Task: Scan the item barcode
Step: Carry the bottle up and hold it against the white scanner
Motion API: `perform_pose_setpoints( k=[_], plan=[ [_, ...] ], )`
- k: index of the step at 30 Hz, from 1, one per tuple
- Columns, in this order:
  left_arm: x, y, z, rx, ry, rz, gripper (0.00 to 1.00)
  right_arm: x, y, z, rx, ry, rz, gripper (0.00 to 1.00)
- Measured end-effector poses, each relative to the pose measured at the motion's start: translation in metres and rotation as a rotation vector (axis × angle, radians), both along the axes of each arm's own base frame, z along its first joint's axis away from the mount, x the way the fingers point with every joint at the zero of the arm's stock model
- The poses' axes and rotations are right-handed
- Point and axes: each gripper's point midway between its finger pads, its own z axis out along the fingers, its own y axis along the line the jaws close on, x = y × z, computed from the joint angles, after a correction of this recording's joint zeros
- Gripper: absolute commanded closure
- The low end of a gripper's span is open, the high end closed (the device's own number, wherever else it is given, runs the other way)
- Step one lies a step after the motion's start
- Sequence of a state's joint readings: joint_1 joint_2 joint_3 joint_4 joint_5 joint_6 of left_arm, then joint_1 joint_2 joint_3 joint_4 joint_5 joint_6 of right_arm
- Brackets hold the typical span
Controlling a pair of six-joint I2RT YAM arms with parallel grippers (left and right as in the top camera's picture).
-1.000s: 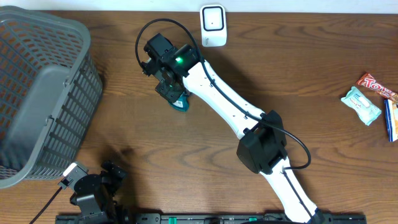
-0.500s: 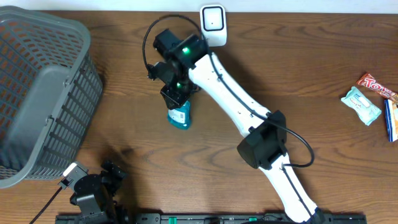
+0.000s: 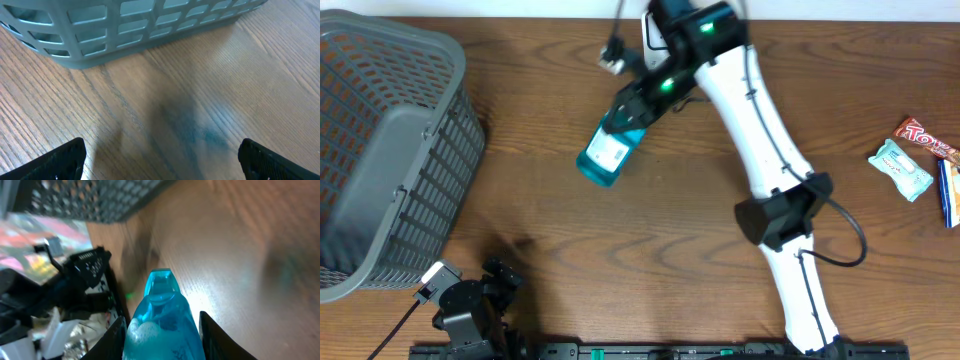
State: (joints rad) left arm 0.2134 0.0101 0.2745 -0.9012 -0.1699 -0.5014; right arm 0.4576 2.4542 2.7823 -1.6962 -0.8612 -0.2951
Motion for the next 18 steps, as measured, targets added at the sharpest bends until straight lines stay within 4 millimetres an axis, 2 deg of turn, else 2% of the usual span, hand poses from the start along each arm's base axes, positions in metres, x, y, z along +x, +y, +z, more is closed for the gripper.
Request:
perform_pose_setpoints(
  k=[3, 7, 13, 18],
  plan=[
    [0.0, 0.0, 0.0, 0.0, 0.0, 0.0, 0.02, 0.017, -0.023, -0.005, 0.023, 0.031, -0.044, 0.95],
    [0.0, 0.0, 0.0, 0.0, 0.0, 0.0, 0.02, 0.028, -0.045, -0.023, 0.034, 0.083, -0.066, 0.94],
    [0.0, 0.0, 0.0, 0.0, 0.0, 0.0, 0.02, 0.029, -0.067, -0.052, 0.091, 0.185, -0.063, 0.94],
    [0.0, 0.0, 0.0, 0.0, 0.0, 0.0, 0.02, 0.029, -0.078, -0.063, 0.124, 0.227, -0.075, 0.94]
  ],
)
